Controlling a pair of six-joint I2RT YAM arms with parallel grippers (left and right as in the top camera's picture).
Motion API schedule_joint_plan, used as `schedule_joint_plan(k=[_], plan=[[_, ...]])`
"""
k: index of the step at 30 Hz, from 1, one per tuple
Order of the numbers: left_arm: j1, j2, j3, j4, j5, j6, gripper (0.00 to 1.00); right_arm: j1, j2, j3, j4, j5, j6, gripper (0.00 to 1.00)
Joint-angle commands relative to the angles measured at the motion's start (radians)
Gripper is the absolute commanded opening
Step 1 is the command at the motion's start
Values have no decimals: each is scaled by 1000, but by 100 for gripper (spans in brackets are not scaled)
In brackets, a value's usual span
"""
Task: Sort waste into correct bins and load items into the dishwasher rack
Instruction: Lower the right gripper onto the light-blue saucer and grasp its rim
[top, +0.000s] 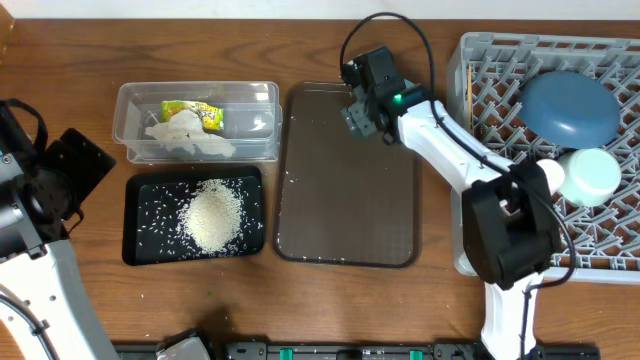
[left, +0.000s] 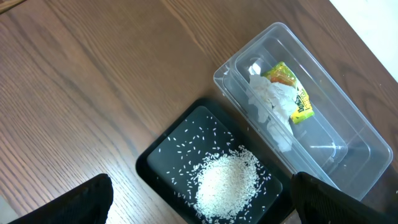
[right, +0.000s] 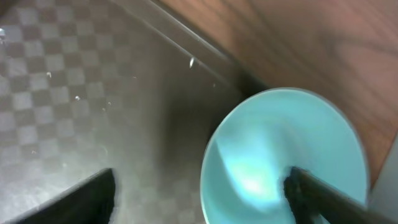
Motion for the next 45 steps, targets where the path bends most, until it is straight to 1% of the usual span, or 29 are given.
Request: schedule_joint_plan(k=[1, 5, 7, 8, 10, 11, 18, 23, 29, 33, 37, 39, 43, 45], plan=[[5, 2, 6, -1, -9, 3, 93, 2, 38, 13, -3, 16, 61, 61], [5, 2, 6, -1, -9, 3, 93, 2, 47, 12, -3, 15, 105, 61], [5, 2, 6, -1, -9, 3, 93, 5, 47, 12, -3, 15, 105, 58], [5, 2, 6, -1, -9, 3, 93, 5, 47, 12, -7, 15, 105, 54], [5, 2, 6, -1, -9, 3, 93, 8, 48, 11, -19, 16, 115, 43], [5, 2, 6, -1, -9, 3, 93, 7, 48, 11, -26, 16, 124, 38], [5, 2, 6, -1, -9, 3, 93, 7, 48, 3, -34, 16, 138, 38], [5, 2, 6, -1, -9, 3, 93, 6, 48, 1, -38, 16, 138, 32], [5, 2, 6, -1, -9, 3, 93, 6, 69, 0, -48, 16, 137, 33], [5, 2, 6, -1, -9, 3, 93, 6, 86, 0, -52, 16, 137, 28], [5, 2, 6, -1, -9, 3, 93, 6, 85, 1, -43, 16, 137, 27], [5, 2, 6, -1, -9, 3, 93, 6, 85, 2, -42, 17, 137, 26], [5, 2, 6, -1, -9, 3, 93, 6, 81, 3, -45, 16, 138, 15], [5, 2, 6, -1, -9, 3, 93, 6, 71, 3, -51, 16, 142, 13]])
